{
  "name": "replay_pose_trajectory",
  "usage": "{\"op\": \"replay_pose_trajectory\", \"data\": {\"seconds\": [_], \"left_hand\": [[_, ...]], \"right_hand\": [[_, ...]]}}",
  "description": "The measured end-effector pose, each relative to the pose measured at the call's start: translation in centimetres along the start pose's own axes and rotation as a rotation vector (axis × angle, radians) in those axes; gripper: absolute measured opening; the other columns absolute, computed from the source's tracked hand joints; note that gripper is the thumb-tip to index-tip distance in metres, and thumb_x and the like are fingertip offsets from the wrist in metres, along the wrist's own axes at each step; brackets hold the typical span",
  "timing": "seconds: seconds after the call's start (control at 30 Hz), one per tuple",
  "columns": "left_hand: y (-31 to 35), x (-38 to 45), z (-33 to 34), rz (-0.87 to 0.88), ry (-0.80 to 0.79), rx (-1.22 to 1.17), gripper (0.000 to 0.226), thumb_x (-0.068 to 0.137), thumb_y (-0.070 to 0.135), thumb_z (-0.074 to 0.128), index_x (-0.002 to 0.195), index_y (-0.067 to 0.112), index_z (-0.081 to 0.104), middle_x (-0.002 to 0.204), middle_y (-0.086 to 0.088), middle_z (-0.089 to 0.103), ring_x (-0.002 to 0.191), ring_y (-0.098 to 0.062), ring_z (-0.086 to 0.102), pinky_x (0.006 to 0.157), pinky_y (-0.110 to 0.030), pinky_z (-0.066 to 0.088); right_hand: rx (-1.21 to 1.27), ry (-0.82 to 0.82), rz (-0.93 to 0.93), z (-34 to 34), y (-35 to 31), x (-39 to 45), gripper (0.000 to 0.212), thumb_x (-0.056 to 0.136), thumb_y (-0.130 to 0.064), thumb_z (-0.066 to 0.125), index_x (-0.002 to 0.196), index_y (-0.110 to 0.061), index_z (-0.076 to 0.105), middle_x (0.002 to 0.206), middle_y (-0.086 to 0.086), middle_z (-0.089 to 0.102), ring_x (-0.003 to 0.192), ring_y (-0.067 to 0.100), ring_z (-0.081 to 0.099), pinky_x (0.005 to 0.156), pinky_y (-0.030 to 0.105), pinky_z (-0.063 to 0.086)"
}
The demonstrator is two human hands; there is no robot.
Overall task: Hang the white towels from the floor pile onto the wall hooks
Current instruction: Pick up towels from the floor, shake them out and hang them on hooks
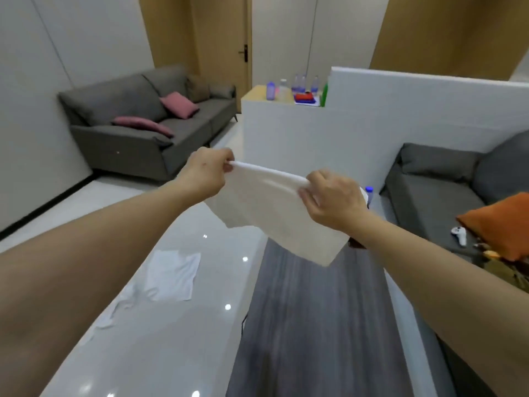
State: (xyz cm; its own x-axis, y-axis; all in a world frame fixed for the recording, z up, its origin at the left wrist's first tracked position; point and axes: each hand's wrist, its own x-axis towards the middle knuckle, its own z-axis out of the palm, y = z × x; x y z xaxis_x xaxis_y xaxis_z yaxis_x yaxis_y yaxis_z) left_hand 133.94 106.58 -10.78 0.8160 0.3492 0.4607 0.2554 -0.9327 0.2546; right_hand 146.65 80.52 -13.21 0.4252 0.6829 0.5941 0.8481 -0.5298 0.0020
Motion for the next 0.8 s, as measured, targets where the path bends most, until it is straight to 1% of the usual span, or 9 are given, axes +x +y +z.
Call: {"op": "replay_pose_trajectory", "data": {"seconds": [0.1, 0.27, 0.37, 0.43, 0.53, 0.6, 0.67, 0.73, 0.8], "left_hand": [[-2.4, -1.0, -3.2, -0.124, 0.073, 0.059, 0.013, 0.091, 0.011, 0.053, 0.098, 0.016, 0.063, 0.094, -0.01, 0.065, 0.084, -0.028, 0.056, 0.07, -0.034, 0.041], [-7.6, -5.0, -9.4, -0.272, 0.193, 0.185, 0.015, 0.093, 0.015, 0.049, 0.096, 0.012, 0.064, 0.094, -0.016, 0.067, 0.087, -0.036, 0.058, 0.068, -0.033, 0.04], [-11.1, -8.3, -14.6, -0.323, 0.233, 0.267, 0.015, 0.094, 0.014, 0.05, 0.095, 0.01, 0.064, 0.093, -0.019, 0.067, 0.086, -0.037, 0.059, 0.066, -0.03, 0.034], [-13.4, -10.7, -18.1, -0.363, 0.271, 0.298, 0.015, 0.093, 0.013, 0.05, 0.095, 0.011, 0.065, 0.092, -0.018, 0.067, 0.085, -0.037, 0.06, 0.066, -0.031, 0.038], [-17.2, -15.7, -24.1, -0.448, 0.332, 0.329, 0.015, 0.091, 0.01, 0.051, 0.091, 0.014, 0.065, 0.086, -0.012, 0.067, 0.081, -0.033, 0.059, 0.067, -0.033, 0.045], [-19.8, -19.1, -28.1, -0.488, 0.373, 0.359, 0.016, 0.09, 0.011, 0.053, 0.093, 0.018, 0.067, 0.084, -0.008, 0.068, 0.076, -0.027, 0.056, 0.067, -0.028, 0.041], [-22.6, -23.3, -32.6, -0.533, 0.393, 0.402, 0.019, 0.089, 0.009, 0.055, 0.095, 0.022, 0.067, 0.084, -0.004, 0.067, 0.074, -0.021, 0.051, 0.067, -0.025, 0.035], [-25.4, -28.0, -37.6, -0.579, 0.38, 0.452, 0.018, 0.09, 0.009, 0.055, 0.094, 0.022, 0.066, 0.085, -0.004, 0.066, 0.077, -0.024, 0.054, 0.066, -0.025, 0.036], [-27.8, -32.2, -42.0, -0.627, 0.411, 0.478, 0.016, 0.09, 0.01, 0.055, 0.091, 0.021, 0.067, 0.083, -0.004, 0.065, 0.079, -0.026, 0.055, 0.066, -0.026, 0.036]], "right_hand": [[0.058, 0.019, -0.102, 0.6, -1.9, 4.0, 0.023, 0.089, -0.029, 0.06, 0.086, -0.006, 0.06, 0.079, 0.01, 0.061, 0.062, 0.035, 0.056, 0.054, 0.03, 0.032], [0.176, 0.038, -0.222, 1.5, -9.0, 10.3, 0.023, 0.089, -0.031, 0.058, 0.084, -0.008, 0.057, 0.076, 0.009, 0.061, 0.062, 0.032, 0.056, 0.054, 0.033, 0.04], [0.235, 0.077, -0.331, 1.3, -15.0, 13.2, 0.022, 0.089, -0.033, 0.057, 0.082, -0.011, 0.055, 0.073, 0.006, 0.061, 0.06, 0.029, 0.055, 0.054, 0.029, 0.033], [0.258, 0.091, -0.398, 0.7, -19.4, 14.8, 0.022, 0.089, -0.034, 0.057, 0.083, -0.012, 0.056, 0.073, 0.005, 0.063, 0.06, 0.028, 0.056, 0.053, 0.031, 0.036], [0.318, 0.131, -0.476, -0.7, -27.7, 16.8, 0.023, 0.087, -0.034, 0.059, 0.083, -0.011, 0.058, 0.074, 0.007, 0.066, 0.063, 0.033, 0.058, 0.054, 0.034, 0.041], [0.342, 0.132, -0.522, -1.8, -33.3, 17.8, 0.024, 0.087, -0.034, 0.058, 0.084, -0.01, 0.058, 0.073, 0.007, 0.065, 0.065, 0.035, 0.059, 0.057, 0.038, 0.046], [0.38, 0.146, -0.577, -2.9, -39.7, 18.7, 0.025, 0.087, -0.036, 0.057, 0.083, -0.011, 0.057, 0.072, 0.006, 0.064, 0.066, 0.035, 0.058, 0.057, 0.037, 0.043], [0.435, 0.17, -0.63, -4.0, -46.6, 19.2, 0.025, 0.086, -0.037, 0.058, 0.081, -0.013, 0.056, 0.069, 0.006, 0.063, 0.066, 0.036, 0.059, 0.056, 0.033, 0.034], [0.511, 0.188, -0.69, -5.0, -53.1, 19.3, 0.027, 0.085, -0.041, 0.058, 0.081, -0.014, 0.058, 0.068, 0.005, 0.063, 0.067, 0.035, 0.059, 0.057, 0.032, 0.03]]}}
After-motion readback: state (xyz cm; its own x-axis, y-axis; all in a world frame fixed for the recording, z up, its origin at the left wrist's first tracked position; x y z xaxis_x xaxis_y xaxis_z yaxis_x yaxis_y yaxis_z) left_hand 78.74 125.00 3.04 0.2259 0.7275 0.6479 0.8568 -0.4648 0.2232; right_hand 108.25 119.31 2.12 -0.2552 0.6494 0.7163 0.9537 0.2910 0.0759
